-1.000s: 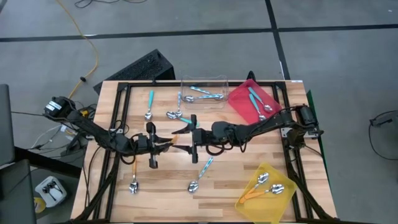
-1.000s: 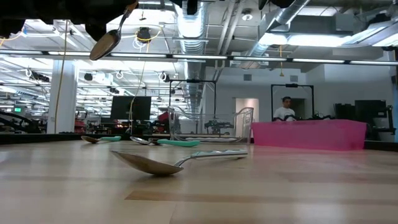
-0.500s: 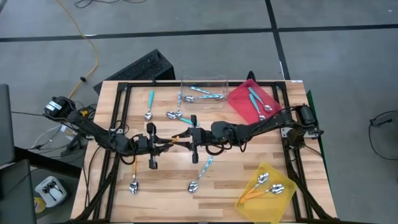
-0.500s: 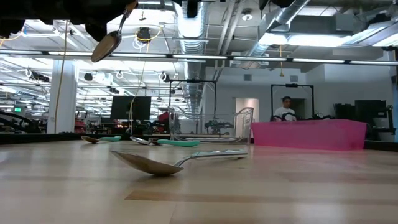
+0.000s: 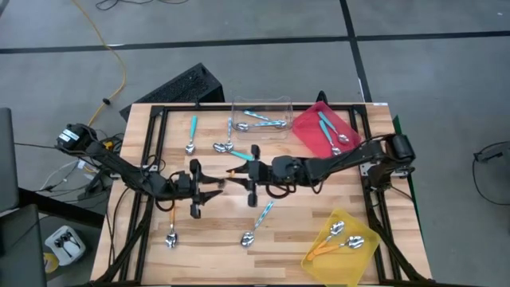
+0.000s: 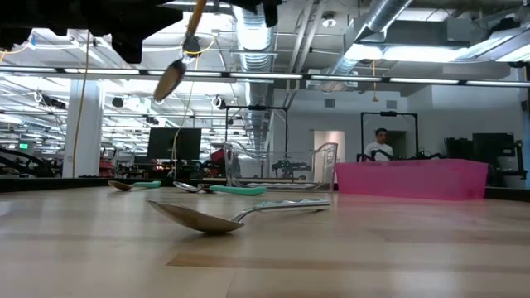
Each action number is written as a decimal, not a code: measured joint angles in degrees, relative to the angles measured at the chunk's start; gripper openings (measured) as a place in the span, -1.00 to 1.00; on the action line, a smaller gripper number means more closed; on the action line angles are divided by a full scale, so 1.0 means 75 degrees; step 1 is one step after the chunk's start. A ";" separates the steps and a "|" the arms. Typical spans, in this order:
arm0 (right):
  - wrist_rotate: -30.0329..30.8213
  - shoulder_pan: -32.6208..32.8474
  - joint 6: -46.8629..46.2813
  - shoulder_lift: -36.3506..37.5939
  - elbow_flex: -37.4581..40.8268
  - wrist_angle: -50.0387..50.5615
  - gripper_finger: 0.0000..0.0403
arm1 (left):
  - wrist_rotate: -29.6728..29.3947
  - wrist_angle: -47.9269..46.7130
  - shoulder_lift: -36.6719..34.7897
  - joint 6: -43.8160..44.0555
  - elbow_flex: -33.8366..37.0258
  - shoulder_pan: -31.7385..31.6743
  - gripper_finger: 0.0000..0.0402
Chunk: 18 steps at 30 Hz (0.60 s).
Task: Sort silverware by color (type)
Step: Put the orange spoon into the yellow bin
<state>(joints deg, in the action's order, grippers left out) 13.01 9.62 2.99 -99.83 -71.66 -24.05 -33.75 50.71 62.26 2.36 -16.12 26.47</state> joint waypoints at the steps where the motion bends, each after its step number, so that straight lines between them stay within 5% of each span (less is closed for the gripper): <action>1: 0.0062 0.0033 -0.0064 0.0144 0.0000 0.0285 -0.51 | -0.0010 0.0003 -0.0001 0.0072 0.0000 0.0001 -0.18; 10: 0.1232 0.0456 -0.0417 0.1679 -0.0003 0.3019 -0.51 | 0.0039 -0.0066 -0.0003 0.0294 0.0000 0.0001 -0.03; 18: 0.1302 0.1026 -0.1931 0.3412 -0.0009 0.6104 -0.51 | 0.0043 -0.0723 -0.0003 0.0896 0.0000 0.0001 -0.03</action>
<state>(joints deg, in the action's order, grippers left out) 22.78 17.32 -11.49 -74.24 -71.72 21.74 -33.42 45.28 62.24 9.08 -16.12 26.48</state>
